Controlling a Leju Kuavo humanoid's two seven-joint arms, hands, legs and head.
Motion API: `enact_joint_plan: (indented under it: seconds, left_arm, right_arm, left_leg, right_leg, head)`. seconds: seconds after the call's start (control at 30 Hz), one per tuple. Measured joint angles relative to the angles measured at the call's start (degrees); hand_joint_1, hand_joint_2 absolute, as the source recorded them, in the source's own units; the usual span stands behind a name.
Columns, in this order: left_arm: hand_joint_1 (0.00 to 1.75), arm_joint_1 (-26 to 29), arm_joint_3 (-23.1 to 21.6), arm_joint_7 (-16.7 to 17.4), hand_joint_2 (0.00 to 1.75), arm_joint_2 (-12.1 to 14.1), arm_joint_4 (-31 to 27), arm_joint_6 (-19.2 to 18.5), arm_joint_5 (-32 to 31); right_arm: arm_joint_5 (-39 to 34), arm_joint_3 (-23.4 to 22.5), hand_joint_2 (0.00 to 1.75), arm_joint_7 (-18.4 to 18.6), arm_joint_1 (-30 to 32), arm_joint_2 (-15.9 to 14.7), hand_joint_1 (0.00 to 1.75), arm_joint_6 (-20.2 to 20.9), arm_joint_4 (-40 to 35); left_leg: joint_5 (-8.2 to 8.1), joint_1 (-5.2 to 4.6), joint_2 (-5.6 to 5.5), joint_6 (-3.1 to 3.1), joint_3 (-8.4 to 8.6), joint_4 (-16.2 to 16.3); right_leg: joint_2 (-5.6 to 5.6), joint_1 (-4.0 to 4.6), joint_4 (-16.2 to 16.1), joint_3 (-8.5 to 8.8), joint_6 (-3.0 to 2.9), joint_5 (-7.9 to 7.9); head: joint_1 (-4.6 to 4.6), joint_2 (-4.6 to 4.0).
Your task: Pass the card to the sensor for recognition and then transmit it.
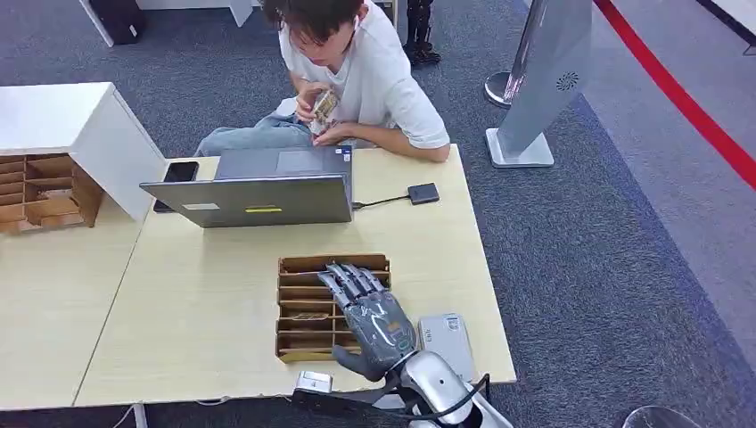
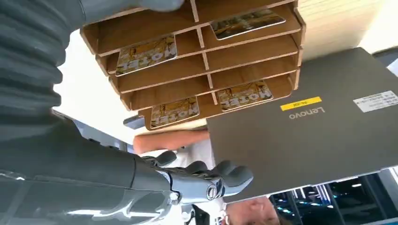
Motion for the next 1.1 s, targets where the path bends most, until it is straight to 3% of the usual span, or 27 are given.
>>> enact_joint_plan:
  seconds: [0.17, 0.53, 0.73, 0.83, 0.9, 1.1]
  left_arm:
    - [0.00, 0.0, 0.0, 0.0, 0.00, 0.0, 0.0, 0.0, 0.0]
    - [0.00, 0.0, -0.1, 0.3, 0.00, 0.0, 0.0, -0.1, -0.1]
    - [0.00, 0.0, -0.2, 0.4, 0.00, 0.0, 0.0, -0.1, -0.2]
    - [0.00, 0.0, -0.4, 0.4, 0.00, 0.0, 0.0, -0.2, -0.3]
    - [0.00, 0.0, -0.5, 0.4, 0.00, 0.0, 0.0, -0.3, -0.4]
    - [0.00, 0.0, -0.6, 0.4, 0.00, 0.0, 0.0, -0.3, -0.5]
  right_arm:
    - [0.3, -0.3, 1.75, 0.4, 0.0, 0.0, 0.38, 0.0, 0.0]
    - [0.9, -1.3, 1.75, 0.5, 0.1, 0.0, 0.42, 0.1, 0.0]
    - [1.4, -1.7, 1.75, 1.3, 0.1, 0.0, 0.58, 0.1, 0.0]
    - [1.8, -2.0, 1.75, 1.5, 0.1, 0.0, 0.58, 0.1, 0.1]
    - [2.0, -2.4, 1.75, 1.6, 0.2, 0.0, 0.77, 0.1, 0.1]
    - [2.1, -2.8, 1.75, 1.9, 0.4, 0.0, 0.84, 0.1, 0.3]
  left_leg:
    - [0.00, 0.00, 0.00, 0.00, 0.00, 0.0]
    - [0.00, 0.00, 0.00, 0.00, 0.00, 0.0]
    - [0.00, 0.00, 0.00, 0.00, 0.00, 0.0]
    - [0.00, 0.00, 0.00, 0.00, 0.00, 0.0]
    - [0.00, 0.00, 0.00, 0.00, 0.00, 0.0]
    - [0.00, 0.00, 0.00, 0.00, 0.00, 0.0]
  right_leg:
    - [0.00, 0.00, 0.0, 0.00, 0.00, 0.00]
    - [0.00, 0.00, 0.0, 0.00, 0.00, 0.00]
    - [0.00, 0.00, 0.0, 0.00, 0.00, 0.00]
    - [0.00, 0.00, 0.0, 0.00, 0.00, 0.00]
    - [0.00, 0.00, 0.0, 0.00, 0.00, 0.00]
    - [0.00, 0.00, 0.0, 0.00, 0.00, 0.00]
  head:
    - [0.00, 0.00]
    - [-0.02, 0.00]
    - [-0.02, 0.00]
    - [0.00, 0.00]
    - [0.00, 0.00]
    - [-0.02, 0.00]
